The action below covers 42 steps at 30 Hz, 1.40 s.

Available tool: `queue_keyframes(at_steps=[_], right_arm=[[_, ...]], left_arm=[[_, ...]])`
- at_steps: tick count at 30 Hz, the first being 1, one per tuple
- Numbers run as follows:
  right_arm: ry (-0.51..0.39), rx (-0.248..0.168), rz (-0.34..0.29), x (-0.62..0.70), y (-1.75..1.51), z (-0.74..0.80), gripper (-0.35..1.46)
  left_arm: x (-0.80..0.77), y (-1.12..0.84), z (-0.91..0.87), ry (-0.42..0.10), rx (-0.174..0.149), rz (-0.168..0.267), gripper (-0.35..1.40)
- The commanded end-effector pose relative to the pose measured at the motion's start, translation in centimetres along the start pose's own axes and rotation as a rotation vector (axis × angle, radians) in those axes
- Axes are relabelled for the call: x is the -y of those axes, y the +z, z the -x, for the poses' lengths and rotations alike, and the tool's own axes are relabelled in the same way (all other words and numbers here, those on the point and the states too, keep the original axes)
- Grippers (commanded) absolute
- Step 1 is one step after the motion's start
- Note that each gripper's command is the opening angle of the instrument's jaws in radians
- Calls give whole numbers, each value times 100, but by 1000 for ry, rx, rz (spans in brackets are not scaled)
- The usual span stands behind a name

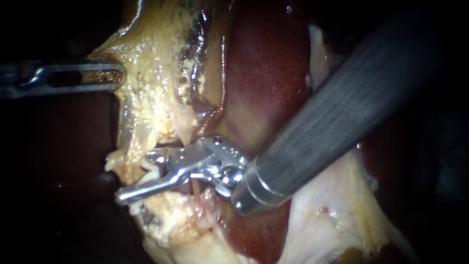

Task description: Clipping third clip left tube

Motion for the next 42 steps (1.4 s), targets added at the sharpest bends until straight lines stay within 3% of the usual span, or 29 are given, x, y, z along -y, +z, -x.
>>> queue_keyframes(at_steps=[1,8,15,22,29,42], right_arm=[[14,1,5,-1,1,-1,53],[104,0,57,-6,-1,-4,52],[315,-5,146,-9,-7,-16,48],[438,-33,222,-23,-19,-16,42],[491,-58,275,-37,-38,-15,37],[504,-63,281,-35,-36,-19,38]], left_arm=[[0,0,0,0,0,1,-35],[1,-1,0,0,0,1,-35],[1,-1,0,0,0,1,-35],[1,-1,0,0,0,1,-35],[1,-1,0,0,0,1,-35],[1,-2,0,0,0,1,-35]])
